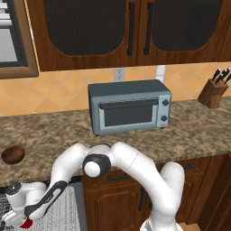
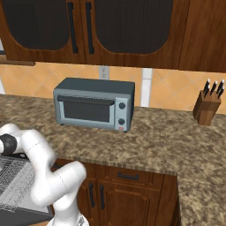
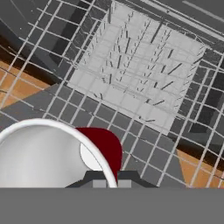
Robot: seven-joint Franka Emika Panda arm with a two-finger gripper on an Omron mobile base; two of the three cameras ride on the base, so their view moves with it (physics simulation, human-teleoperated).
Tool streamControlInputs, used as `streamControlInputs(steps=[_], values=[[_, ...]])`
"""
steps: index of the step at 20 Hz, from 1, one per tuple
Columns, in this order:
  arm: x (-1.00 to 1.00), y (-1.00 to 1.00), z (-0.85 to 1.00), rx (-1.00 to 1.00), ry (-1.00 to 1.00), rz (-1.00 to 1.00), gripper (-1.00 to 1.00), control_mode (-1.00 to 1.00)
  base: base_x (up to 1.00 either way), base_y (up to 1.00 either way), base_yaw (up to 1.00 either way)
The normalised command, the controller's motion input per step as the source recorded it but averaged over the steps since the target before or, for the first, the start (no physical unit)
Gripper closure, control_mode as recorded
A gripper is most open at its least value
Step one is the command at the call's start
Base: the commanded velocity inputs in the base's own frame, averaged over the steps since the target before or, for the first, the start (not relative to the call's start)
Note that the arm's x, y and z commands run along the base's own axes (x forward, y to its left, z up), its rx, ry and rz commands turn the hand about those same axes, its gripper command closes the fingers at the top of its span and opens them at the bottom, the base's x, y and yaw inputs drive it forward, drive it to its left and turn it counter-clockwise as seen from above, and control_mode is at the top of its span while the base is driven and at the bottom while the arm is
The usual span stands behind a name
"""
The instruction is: Pick up the cup and bowl from the counter, place them in the dishwasher, and close the dishwasher door.
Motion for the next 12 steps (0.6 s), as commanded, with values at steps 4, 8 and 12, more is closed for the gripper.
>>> streamControlInputs(steps=[4,8,12], values=[[0.25,0.0,-0.7,0.0,0.0,0.12,1.0,-1.0,0.0,0.0,0.0],[0.26,0.0,-0.74,0.0,0.0,0.06,1.0,-1.0,0.0,0.0,0.0],[0.1,0.0,-0.71,0.0,0.0,0.05,1.0,-1.0,0.0,0.0,0.0]])
